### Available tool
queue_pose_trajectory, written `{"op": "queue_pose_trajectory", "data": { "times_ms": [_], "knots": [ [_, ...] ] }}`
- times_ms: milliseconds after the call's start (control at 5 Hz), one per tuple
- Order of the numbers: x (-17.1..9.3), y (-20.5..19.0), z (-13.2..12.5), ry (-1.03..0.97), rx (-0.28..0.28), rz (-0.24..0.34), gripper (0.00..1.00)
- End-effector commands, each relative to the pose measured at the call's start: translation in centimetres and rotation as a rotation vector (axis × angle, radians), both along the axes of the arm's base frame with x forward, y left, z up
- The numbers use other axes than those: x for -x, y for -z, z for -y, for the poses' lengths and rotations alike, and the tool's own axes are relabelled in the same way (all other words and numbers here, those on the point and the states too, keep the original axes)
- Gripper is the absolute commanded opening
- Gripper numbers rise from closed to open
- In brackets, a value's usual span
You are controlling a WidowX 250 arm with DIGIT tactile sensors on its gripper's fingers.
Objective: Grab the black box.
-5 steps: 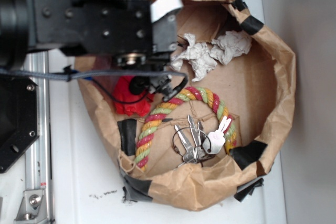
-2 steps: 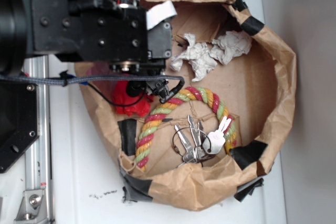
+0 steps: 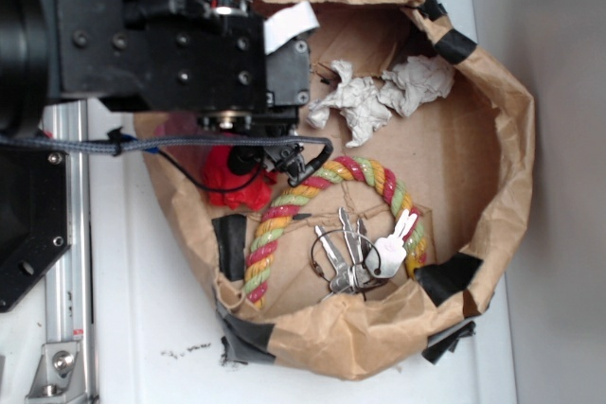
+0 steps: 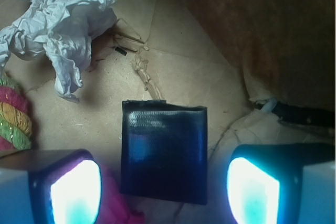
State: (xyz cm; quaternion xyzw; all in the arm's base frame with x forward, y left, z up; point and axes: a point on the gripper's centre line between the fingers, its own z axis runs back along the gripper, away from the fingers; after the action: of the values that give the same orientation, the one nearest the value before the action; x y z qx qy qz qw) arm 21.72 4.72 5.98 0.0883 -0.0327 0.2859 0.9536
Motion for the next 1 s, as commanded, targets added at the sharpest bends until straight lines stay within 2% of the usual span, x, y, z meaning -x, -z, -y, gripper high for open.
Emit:
{"op": "queue_pose_trajectory", "data": {
  "times_ms": [0, 200, 800],
  "knots": [
    [2.4, 1.0, -2.8, 0.036, -0.01, 0.234, 1.0],
    [2.9, 0.6, -2.5, 0.025, -0.026, 0.22, 1.0],
    [-0.2, 1.4, -3.3, -0.014, -0.055, 0.145, 1.0]
  ]
}}
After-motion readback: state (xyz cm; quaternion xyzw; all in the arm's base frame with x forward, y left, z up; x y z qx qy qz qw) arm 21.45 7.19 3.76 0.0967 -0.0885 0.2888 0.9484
